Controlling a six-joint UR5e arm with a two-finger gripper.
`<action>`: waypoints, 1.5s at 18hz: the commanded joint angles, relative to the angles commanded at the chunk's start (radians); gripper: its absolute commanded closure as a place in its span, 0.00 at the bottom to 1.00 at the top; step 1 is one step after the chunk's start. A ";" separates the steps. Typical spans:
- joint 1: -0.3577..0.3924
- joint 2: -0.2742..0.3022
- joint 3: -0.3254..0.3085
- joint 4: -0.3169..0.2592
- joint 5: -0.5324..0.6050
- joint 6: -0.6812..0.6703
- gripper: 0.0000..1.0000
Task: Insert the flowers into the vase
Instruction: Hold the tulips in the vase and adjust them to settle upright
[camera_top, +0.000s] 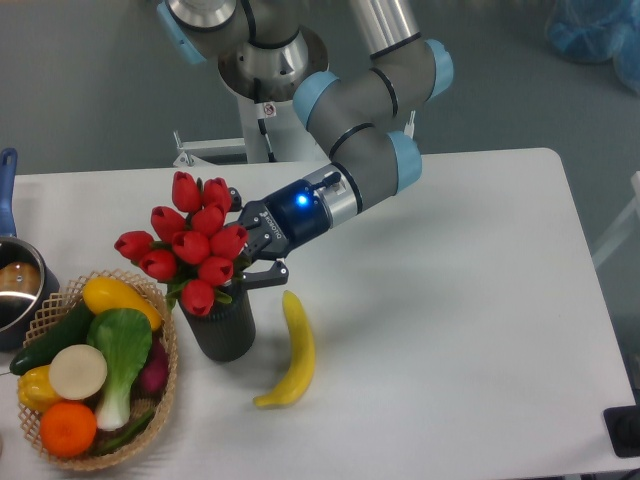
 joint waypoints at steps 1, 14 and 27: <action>0.000 0.000 -0.005 0.000 0.000 0.005 0.54; 0.002 0.000 -0.041 0.000 0.002 0.074 0.51; 0.002 -0.028 -0.046 0.000 0.003 0.107 0.47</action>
